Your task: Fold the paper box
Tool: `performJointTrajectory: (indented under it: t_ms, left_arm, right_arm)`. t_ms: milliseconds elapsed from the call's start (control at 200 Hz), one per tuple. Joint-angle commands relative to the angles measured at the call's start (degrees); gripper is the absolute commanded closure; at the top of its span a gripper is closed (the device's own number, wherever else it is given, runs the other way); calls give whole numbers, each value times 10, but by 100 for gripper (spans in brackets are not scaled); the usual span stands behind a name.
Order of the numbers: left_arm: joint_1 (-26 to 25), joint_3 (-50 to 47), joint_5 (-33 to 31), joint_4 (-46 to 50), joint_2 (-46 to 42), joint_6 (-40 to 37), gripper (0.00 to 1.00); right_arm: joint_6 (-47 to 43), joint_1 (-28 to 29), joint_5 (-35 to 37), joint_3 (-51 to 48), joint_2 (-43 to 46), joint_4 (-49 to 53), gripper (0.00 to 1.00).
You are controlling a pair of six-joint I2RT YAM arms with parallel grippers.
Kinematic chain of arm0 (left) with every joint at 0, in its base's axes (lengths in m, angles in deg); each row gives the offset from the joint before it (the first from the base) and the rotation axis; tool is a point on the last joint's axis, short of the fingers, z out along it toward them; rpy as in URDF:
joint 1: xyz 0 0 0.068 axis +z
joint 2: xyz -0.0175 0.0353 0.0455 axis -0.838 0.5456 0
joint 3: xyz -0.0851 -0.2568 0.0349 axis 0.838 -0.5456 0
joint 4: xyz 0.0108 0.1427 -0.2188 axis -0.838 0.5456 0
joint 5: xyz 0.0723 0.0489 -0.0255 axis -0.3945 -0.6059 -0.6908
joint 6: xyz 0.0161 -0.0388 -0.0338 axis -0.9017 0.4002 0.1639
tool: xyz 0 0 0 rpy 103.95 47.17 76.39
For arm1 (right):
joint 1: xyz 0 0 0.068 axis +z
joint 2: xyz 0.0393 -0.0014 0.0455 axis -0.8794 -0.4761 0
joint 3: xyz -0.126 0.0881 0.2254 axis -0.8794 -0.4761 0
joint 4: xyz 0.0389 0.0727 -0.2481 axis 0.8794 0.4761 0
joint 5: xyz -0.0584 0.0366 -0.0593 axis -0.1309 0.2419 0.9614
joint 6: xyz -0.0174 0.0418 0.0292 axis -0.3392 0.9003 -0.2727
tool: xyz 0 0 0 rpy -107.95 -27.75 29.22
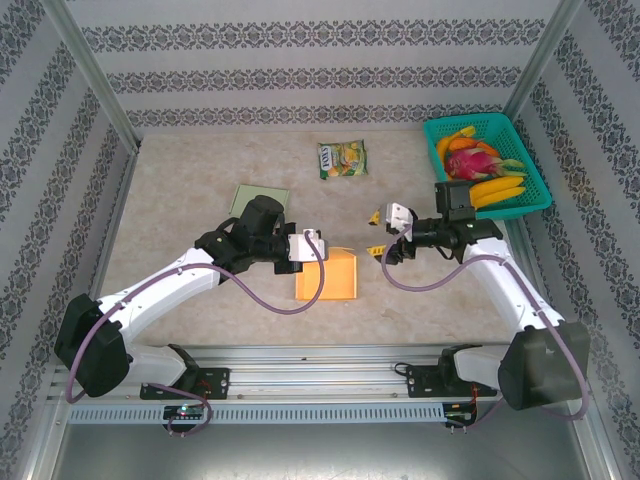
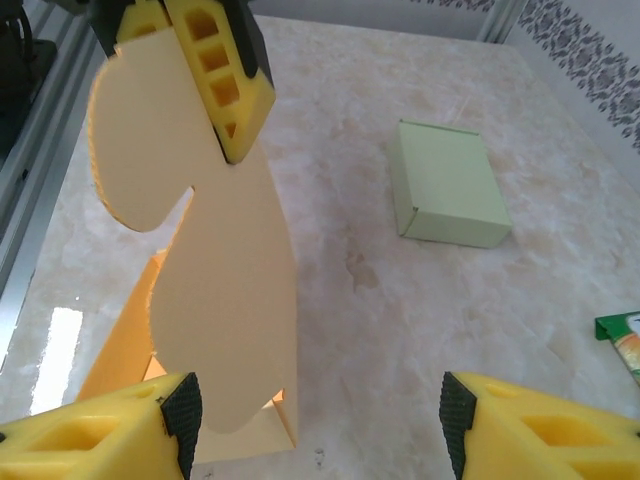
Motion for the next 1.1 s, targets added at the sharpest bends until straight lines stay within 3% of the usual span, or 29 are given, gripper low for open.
performJointTrajectory:
  t_ms: [0, 510, 749, 1094]
  left_arm:
    - [4, -8, 22, -36, -11, -9, 100]
    - [3, -15, 40, -60, -10, 3, 100]
    - [3, -29, 48, -91, -13, 16, 100]
    - [3, -51, 110, -107, -40, 5, 100]
  right_arm:
    - [-22, 11, -8, -3, -16, 6, 34]
    - [-26, 78, -30, 0, -60, -11, 35]
    - [9, 128, -23, -8, -83, -70, 35]
    - [18, 152, -20, -10, -99, -101, 53]
